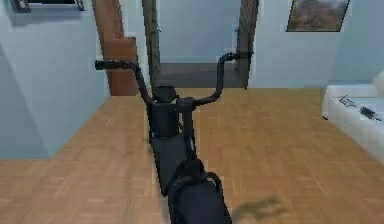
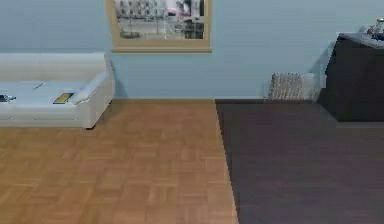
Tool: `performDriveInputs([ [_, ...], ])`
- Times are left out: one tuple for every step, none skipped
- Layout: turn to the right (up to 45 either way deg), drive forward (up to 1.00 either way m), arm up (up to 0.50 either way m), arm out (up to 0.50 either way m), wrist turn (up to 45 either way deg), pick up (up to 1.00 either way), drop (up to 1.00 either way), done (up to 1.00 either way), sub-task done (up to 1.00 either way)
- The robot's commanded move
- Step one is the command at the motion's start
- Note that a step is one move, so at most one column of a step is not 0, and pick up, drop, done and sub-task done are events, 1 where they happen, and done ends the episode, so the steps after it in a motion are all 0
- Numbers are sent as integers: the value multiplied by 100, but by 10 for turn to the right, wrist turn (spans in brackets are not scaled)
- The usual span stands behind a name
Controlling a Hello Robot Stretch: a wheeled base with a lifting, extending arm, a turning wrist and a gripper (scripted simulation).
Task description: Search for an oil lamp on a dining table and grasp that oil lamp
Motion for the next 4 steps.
performDriveInputs([
  [-450,0,0,0,0,0,0,0,0],
  [-450,0,0,0,0,0,0,0,0],
  [-450,0,0,0,0,0,0,0,0],
  [-420,0,0,0,0,0,0,0,0],
])
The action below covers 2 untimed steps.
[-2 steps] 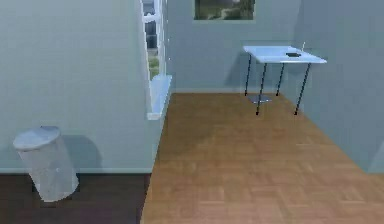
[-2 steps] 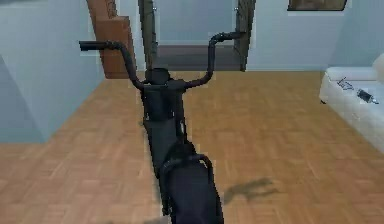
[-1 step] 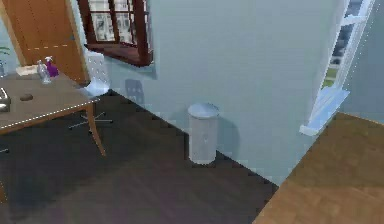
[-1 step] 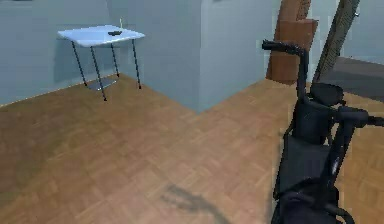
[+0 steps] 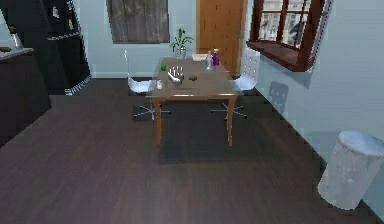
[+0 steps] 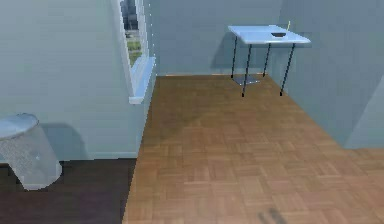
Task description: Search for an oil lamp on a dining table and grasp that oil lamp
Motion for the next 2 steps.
performDriveInputs([
  [-30,0,0,0,0,0,0,0,0],
  [0,5,0,0,0,0,0,0,0],
])
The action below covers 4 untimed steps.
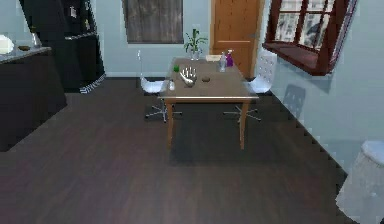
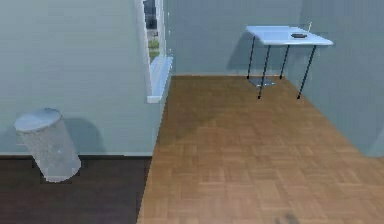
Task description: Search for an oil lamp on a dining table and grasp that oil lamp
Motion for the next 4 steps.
performDriveInputs([
  [450,0,0,0,0,0,0,0,0],
  [420,0,0,0,0,0,0,0,0],
  [0,25,0,0,0,0,0,0,0],
  [180,0,0,0,0,0,0,0,0],
])
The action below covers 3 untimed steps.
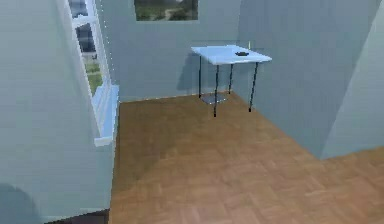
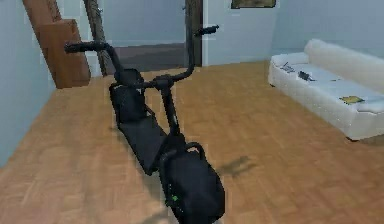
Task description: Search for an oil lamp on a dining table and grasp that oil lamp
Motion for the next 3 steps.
performDriveInputs([
  [0,100,0,0,0,0,0,0,0],
  [0,75,0,0,0,0,0,0,0],
  [450,0,0,0,0,0,0,0,0],
])
